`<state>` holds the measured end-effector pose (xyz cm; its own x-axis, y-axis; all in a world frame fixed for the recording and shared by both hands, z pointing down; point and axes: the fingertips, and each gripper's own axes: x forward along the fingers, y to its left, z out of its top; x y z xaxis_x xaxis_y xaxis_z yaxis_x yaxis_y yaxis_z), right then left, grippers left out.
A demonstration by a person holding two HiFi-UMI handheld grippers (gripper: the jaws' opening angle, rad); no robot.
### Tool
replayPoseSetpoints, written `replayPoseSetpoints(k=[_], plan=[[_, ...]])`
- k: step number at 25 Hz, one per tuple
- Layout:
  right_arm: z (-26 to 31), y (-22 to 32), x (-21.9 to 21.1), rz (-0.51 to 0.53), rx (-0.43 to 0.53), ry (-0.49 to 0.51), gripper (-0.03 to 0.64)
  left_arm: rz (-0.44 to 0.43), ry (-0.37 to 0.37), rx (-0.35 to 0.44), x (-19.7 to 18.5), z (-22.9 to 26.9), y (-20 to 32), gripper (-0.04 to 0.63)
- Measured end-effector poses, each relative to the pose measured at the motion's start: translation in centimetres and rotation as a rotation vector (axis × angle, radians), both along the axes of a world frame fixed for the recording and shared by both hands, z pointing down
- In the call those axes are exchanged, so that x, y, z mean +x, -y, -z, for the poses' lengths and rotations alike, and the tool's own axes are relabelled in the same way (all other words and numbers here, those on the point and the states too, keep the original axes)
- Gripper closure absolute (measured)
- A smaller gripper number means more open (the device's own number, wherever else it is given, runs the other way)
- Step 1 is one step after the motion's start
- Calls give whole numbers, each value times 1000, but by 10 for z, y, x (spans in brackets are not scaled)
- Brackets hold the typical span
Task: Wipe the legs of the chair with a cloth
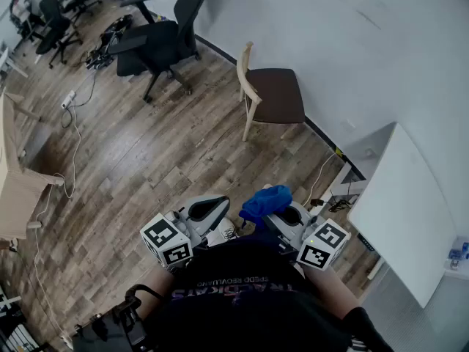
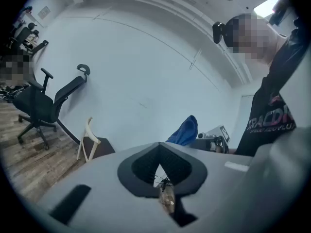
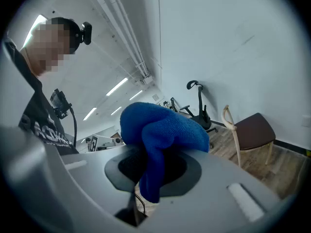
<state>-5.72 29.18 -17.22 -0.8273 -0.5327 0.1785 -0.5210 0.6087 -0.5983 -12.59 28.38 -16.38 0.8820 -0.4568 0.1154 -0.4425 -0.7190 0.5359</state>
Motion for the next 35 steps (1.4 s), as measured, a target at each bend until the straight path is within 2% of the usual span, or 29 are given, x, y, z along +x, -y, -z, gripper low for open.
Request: replayPoseSetpoints(k=[17, 26, 35], plan=[[-4, -3, 19, -11, -8, 37, 552, -22, 6, -11, 22, -8, -1, 598], [-25, 21, 40, -30, -75, 56, 552, -12, 13, -100, 41, -33, 11, 598], [-47, 84, 86, -9, -78, -14, 552, 17, 22, -191, 85, -61, 54, 598]])
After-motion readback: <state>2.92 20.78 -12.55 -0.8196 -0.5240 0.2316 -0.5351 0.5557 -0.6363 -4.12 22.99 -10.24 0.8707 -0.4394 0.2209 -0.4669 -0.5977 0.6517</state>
